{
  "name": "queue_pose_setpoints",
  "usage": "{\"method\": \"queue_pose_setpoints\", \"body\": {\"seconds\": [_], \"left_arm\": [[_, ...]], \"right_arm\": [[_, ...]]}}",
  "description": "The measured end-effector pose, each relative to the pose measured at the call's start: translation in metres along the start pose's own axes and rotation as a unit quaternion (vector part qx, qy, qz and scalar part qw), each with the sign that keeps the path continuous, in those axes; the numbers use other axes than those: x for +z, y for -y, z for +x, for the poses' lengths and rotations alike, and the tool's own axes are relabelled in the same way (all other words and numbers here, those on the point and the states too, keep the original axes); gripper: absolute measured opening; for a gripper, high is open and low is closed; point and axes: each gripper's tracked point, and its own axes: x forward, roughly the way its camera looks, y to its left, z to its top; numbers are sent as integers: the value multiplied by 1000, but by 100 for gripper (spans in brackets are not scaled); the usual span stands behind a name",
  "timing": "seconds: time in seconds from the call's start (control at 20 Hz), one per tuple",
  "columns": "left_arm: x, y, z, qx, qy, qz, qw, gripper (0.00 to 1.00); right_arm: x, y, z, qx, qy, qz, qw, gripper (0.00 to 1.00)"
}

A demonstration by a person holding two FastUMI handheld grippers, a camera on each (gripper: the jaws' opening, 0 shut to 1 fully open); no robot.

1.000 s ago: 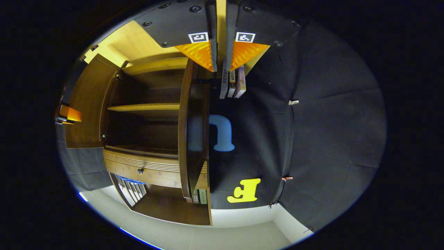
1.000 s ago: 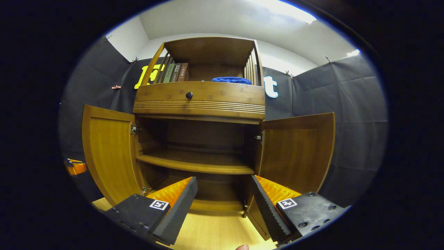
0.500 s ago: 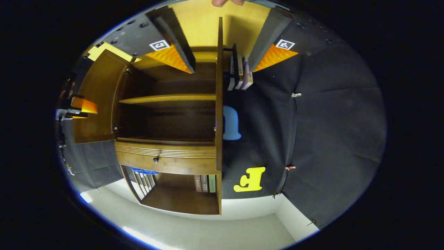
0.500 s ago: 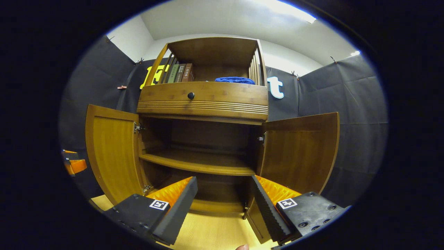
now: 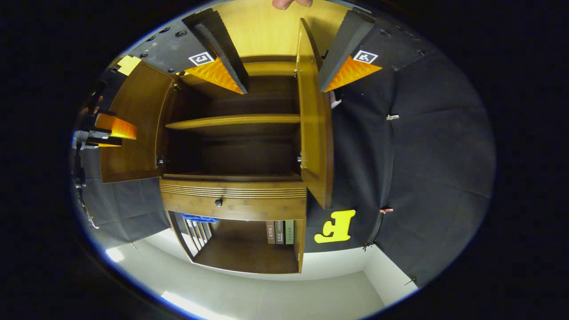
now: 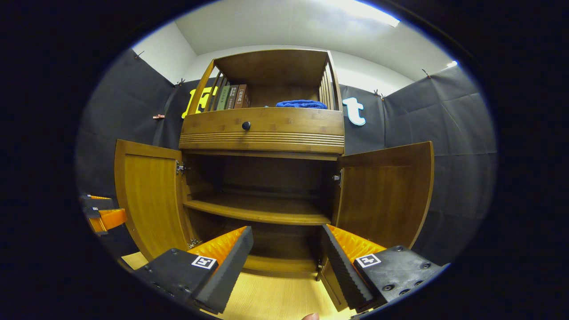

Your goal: Open the right door of the double-door shoe cabinet with the right hand, and open the left door with the left hand.

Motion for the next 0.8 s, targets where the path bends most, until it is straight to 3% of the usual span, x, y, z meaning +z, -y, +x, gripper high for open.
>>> {"method": "queue_pose_setpoints", "body": {"seconds": [0.8], "left_arm": [[21,46,30,-35,13,-12,999,97]], "right_arm": [[6,-1,-4,-11,9,7,1000,98]]}}
